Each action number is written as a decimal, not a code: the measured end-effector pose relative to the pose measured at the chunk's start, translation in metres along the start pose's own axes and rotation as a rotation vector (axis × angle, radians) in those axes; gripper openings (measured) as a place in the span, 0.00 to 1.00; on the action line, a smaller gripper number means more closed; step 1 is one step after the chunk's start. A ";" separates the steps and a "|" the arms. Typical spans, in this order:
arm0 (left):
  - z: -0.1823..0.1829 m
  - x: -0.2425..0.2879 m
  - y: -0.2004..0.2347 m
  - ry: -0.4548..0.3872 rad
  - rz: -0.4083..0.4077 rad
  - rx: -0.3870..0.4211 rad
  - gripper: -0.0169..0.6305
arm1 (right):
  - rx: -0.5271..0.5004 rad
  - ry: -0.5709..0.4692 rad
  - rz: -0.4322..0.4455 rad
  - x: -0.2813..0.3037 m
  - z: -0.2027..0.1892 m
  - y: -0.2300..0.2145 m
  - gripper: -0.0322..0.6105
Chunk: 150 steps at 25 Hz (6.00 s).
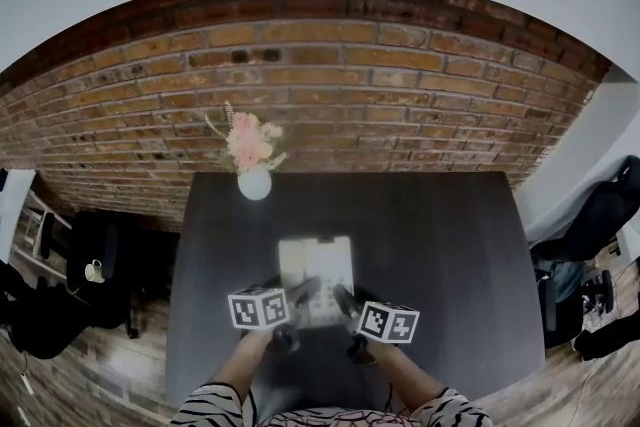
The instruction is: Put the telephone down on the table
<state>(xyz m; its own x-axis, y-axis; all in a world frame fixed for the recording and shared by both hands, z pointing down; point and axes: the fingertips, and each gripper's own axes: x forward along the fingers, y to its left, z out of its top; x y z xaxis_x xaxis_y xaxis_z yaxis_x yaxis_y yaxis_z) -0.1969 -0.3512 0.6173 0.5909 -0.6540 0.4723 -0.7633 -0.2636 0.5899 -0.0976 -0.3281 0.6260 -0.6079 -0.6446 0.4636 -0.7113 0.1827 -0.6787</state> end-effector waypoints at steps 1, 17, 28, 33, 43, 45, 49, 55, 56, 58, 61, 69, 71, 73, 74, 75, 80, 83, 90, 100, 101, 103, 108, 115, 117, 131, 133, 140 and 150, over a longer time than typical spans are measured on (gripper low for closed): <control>0.005 0.007 0.005 0.002 0.001 -0.001 0.67 | 0.001 0.001 0.002 0.008 0.005 -0.003 0.36; 0.074 0.119 0.076 0.024 0.007 0.019 0.67 | 0.022 -0.011 -0.009 0.124 0.075 -0.059 0.36; 0.098 0.166 0.110 0.033 -0.004 0.007 0.67 | 0.012 -0.011 -0.032 0.175 0.103 -0.082 0.36; 0.100 0.178 0.120 0.034 -0.009 0.004 0.67 | 0.007 -0.010 -0.043 0.187 0.105 -0.089 0.36; 0.097 0.188 0.133 0.058 0.008 0.020 0.67 | 0.015 0.000 -0.055 0.201 0.102 -0.096 0.35; 0.096 0.190 0.134 0.063 0.009 0.023 0.67 | 0.012 -0.001 -0.058 0.202 0.103 -0.097 0.35; 0.097 0.191 0.135 0.054 -0.006 0.027 0.67 | 0.013 -0.004 -0.059 0.203 0.103 -0.097 0.35; 0.099 0.189 0.134 0.024 0.000 0.063 0.68 | 0.012 -0.010 -0.076 0.202 0.102 -0.099 0.36; 0.099 0.188 0.135 0.015 0.010 0.068 0.69 | 0.009 -0.010 -0.082 0.201 0.102 -0.099 0.38; 0.099 0.186 0.137 0.007 0.031 0.070 0.73 | 0.002 -0.011 -0.089 0.199 0.102 -0.100 0.43; 0.097 0.183 0.136 0.008 0.044 0.091 0.75 | -0.009 -0.024 -0.093 0.193 0.102 -0.101 0.45; 0.100 0.160 0.132 -0.013 0.077 0.163 0.75 | -0.039 -0.071 -0.093 0.165 0.102 -0.090 0.40; 0.103 0.148 0.126 -0.030 0.086 0.176 0.74 | -0.066 -0.088 -0.096 0.154 0.103 -0.083 0.35; 0.107 0.132 0.118 -0.057 0.097 0.185 0.68 | -0.100 -0.097 -0.104 0.141 0.104 -0.076 0.27; 0.109 0.124 0.113 -0.074 0.106 0.194 0.65 | -0.115 -0.103 -0.107 0.135 0.104 -0.073 0.23; 0.111 0.117 0.109 -0.090 0.116 0.208 0.62 | -0.128 -0.114 -0.110 0.128 0.105 -0.070 0.21; 0.106 0.081 0.089 -0.128 0.159 0.271 0.32 | -0.167 -0.159 -0.094 0.095 0.104 -0.051 0.09; 0.099 0.060 0.074 -0.147 0.172 0.292 0.22 | -0.198 -0.170 -0.086 0.074 0.098 -0.040 0.05; 0.077 0.009 0.037 -0.199 0.213 0.318 0.03 | -0.244 -0.181 -0.050 0.029 0.076 -0.016 0.05; 0.022 -0.059 -0.012 -0.244 0.232 0.328 0.02 | -0.309 -0.190 0.004 -0.035 0.035 0.013 0.05; 0.016 -0.065 -0.017 -0.251 0.231 0.329 0.02 | -0.322 -0.187 0.013 -0.040 0.029 0.017 0.05; 0.004 -0.078 -0.026 -0.264 0.230 0.335 0.02 | -0.344 -0.180 0.036 -0.052 0.018 0.024 0.05; -0.029 -0.107 -0.048 -0.294 0.248 0.345 0.02 | -0.377 -0.155 0.079 -0.083 -0.009 0.032 0.05; -0.071 -0.140 -0.081 -0.346 0.300 0.339 0.02 | -0.433 -0.124 0.140 -0.129 -0.042 0.037 0.05; -0.080 -0.148 -0.091 -0.361 0.312 0.332 0.02 | -0.467 -0.105 0.155 -0.140 -0.052 0.038 0.05; -0.148 -0.175 -0.146 -0.420 0.388 0.293 0.03 | -0.540 -0.050 0.209 -0.212 -0.096 0.019 0.05; -0.158 -0.179 -0.151 -0.427 0.401 0.271 0.03 | -0.535 -0.042 0.208 -0.221 -0.100 0.014 0.05; -0.184 -0.181 -0.169 -0.435 0.424 0.252 0.03 | -0.507 -0.048 0.206 -0.242 -0.099 -0.003 0.05; -0.196 -0.180 -0.192 -0.444 0.421 0.246 0.03 | -0.498 -0.045 0.223 -0.259 -0.095 -0.010 0.05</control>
<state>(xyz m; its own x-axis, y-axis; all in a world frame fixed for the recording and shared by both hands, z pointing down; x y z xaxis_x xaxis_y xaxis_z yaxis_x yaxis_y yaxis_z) -0.1053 -0.0435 0.5472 0.1053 -0.9530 0.2841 -0.9742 -0.0416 0.2217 0.0337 -0.0920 0.5671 -0.7552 -0.5792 0.3067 -0.6545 0.6410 -0.4010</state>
